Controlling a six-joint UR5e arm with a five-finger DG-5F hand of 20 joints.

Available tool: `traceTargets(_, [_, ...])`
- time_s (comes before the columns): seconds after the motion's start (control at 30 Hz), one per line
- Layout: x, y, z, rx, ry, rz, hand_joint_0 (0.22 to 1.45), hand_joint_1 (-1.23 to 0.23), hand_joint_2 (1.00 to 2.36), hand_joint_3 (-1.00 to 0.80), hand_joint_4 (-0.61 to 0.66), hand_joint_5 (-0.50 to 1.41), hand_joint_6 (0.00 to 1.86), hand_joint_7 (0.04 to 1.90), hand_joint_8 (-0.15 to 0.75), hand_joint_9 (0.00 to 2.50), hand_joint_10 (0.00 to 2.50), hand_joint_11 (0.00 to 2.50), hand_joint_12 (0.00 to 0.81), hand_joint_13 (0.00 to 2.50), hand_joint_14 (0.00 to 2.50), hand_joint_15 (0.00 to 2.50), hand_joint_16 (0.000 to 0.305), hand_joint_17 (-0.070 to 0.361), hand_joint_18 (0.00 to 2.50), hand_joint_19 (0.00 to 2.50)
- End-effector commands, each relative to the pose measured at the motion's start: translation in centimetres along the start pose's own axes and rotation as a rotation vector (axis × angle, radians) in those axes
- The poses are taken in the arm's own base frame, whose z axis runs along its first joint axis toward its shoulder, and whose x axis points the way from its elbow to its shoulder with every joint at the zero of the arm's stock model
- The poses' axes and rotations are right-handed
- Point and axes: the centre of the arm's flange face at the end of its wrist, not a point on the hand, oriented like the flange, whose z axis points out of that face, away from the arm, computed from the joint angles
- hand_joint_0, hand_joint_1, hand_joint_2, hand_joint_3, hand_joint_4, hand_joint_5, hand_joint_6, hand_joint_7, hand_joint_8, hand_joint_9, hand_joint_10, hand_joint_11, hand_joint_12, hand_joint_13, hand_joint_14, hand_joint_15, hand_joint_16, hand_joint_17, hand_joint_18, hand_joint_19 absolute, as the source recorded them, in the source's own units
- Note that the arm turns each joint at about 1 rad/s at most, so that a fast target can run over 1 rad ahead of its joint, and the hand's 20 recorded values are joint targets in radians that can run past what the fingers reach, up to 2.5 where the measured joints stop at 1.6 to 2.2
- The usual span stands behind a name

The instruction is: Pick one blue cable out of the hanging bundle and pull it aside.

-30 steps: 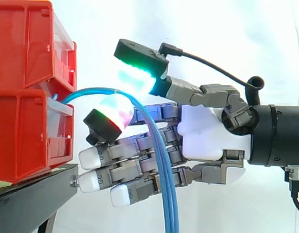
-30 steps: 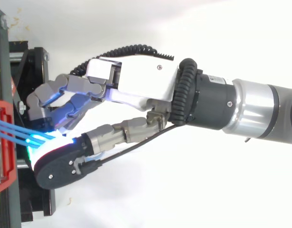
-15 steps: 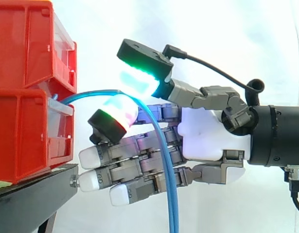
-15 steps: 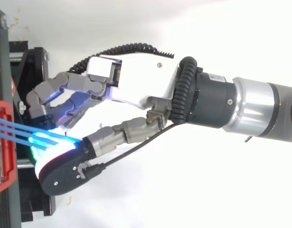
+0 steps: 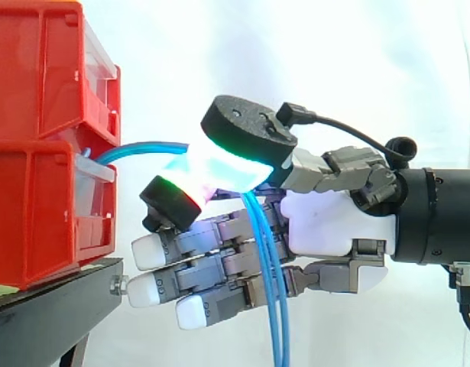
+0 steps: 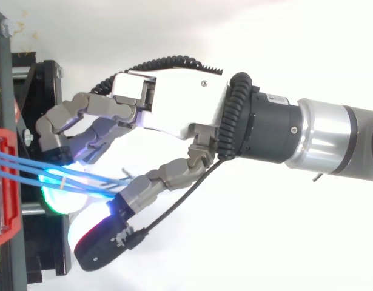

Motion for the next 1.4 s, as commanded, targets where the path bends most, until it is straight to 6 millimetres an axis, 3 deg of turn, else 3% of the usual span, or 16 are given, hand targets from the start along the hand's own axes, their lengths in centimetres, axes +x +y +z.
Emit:
traceTargets(0.0, [0.0,0.0,0.0,0.001,0.000,0.000,0.45,-1.03,1.00,-0.50,0.02,-0.18,0.89,1.23,0.281,0.80,0.02,0.51,0.337,0.70,0.01,0.31,0.052,0.118,0.75,0.35])
traceTargets(0.17, [-0.1,-0.1,-0.1,0.006,0.002,-0.002,0.33,-0.94,1.00,-0.50,0.08,-0.19,0.90,1.15,0.328,0.82,0.01,0.51,0.394,0.73,0.01,0.32,0.065,0.147,0.83,0.34])
traceTargets(0.3, [-0.2,0.0,-0.1,0.012,0.005,-0.004,0.32,-0.82,1.00,-0.50,0.10,-0.19,0.89,1.12,0.343,0.82,0.01,0.50,0.410,0.73,0.01,0.32,0.069,0.154,0.85,0.36])
traceTargets(0.37, [-0.2,0.0,-0.1,0.013,0.007,-0.004,0.36,-0.64,1.00,-0.50,0.08,-0.19,0.88,1.15,0.346,0.83,0.01,0.49,0.398,0.73,0.01,0.33,0.066,0.149,0.83,0.38])
traceTargets(0.5, [-0.4,0.4,0.0,0.016,0.009,-0.005,0.50,-0.52,1.00,-0.50,0.05,-0.18,0.85,1.27,0.303,0.80,0.02,0.50,0.348,0.68,0.02,0.36,0.055,0.123,0.72,0.45])
traceTargets(0.67, [-0.6,0.7,0.1,0.028,0.008,-0.009,0.55,-0.59,1.02,-0.24,0.06,-0.19,0.85,1.34,0.295,0.79,0.02,0.48,0.340,0.66,0.01,0.37,0.053,0.119,0.68,0.48])
traceTargets(0.87, [-0.9,1.0,0.1,0.039,0.005,-0.014,0.57,-0.68,1.02,-0.15,0.06,-0.19,0.86,1.33,0.295,0.77,0.02,0.49,0.334,0.66,0.01,0.36,0.052,0.118,0.68,0.47])
traceTargets(1.1, [-1.0,1.0,0.1,0.040,0.004,-0.014,0.66,-0.83,1.02,-0.25,-0.01,-0.19,0.88,1.32,0.273,0.74,0.02,0.48,0.321,0.64,0.01,0.33,0.051,0.115,0.67,0.41])
traceTargets(1.23, [-1.1,1.0,0.1,0.043,0.003,-0.015,0.71,-0.88,1.00,-0.44,-0.04,-0.18,0.87,1.35,0.267,0.74,0.02,0.46,0.321,0.64,0.01,0.30,0.050,0.112,0.67,0.37])
traceTargets(1.37, [-1.1,1.0,0.1,0.046,0.003,-0.016,0.73,-0.92,1.00,-0.50,-0.07,-0.18,0.87,1.27,0.255,0.75,0.02,0.46,0.312,0.63,0.01,0.30,0.049,0.109,0.67,0.35])
